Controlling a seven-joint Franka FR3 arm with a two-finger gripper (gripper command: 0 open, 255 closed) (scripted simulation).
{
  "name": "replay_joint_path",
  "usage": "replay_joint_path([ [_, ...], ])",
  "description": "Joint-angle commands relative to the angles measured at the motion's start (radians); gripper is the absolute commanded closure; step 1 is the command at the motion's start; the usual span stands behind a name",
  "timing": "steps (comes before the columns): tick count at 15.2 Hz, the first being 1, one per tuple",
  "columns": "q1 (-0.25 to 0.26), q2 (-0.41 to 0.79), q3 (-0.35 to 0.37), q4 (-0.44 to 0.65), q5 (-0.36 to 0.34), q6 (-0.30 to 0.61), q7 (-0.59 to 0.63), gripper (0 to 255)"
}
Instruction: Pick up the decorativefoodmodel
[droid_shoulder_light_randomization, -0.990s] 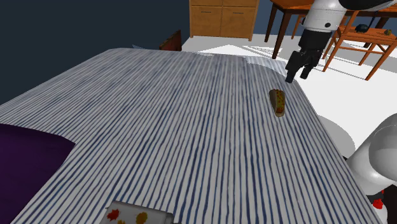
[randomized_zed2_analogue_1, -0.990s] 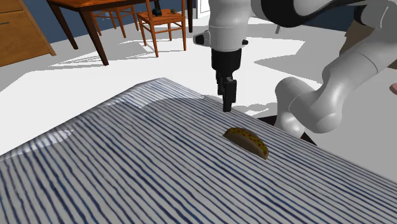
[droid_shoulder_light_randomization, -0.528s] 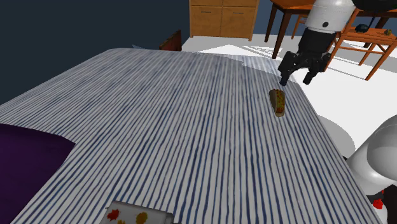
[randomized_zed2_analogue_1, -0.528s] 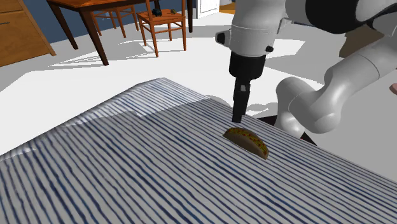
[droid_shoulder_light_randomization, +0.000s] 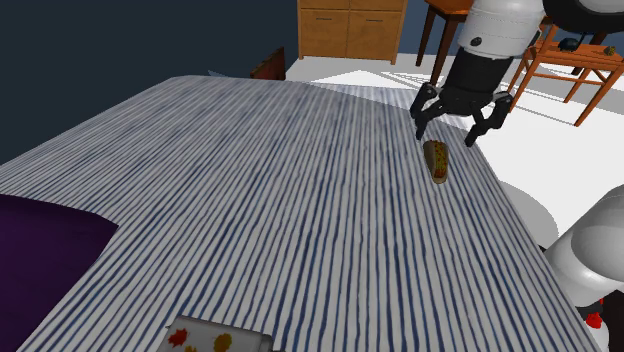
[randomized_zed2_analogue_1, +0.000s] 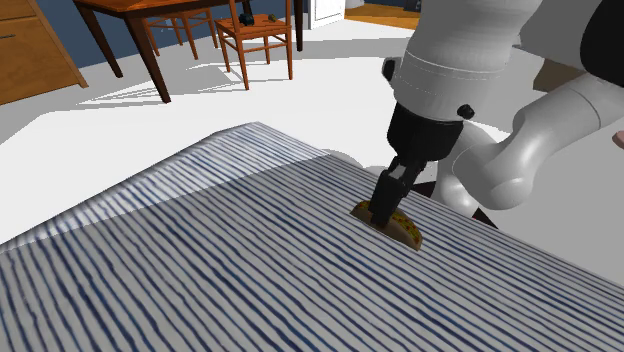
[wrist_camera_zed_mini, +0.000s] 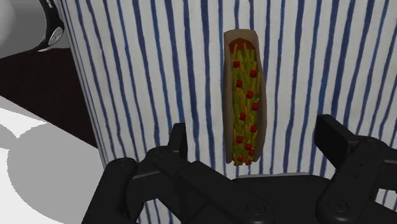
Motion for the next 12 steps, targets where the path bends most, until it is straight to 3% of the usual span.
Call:
replay_joint_path([
  [1,0.000,-0.004,0.013,-0.023,0.009,0.021,0.014,0],
  [7,0.007,-0.014,0.028,-0.088,0.024,0.076,0.011,0],
  [8,0.008,-0.015,0.029,-0.088,0.025,0.076,0.011,255],
  [12,0.008,-0.015,0.028,-0.088,0.024,0.075,0.011,255],
])
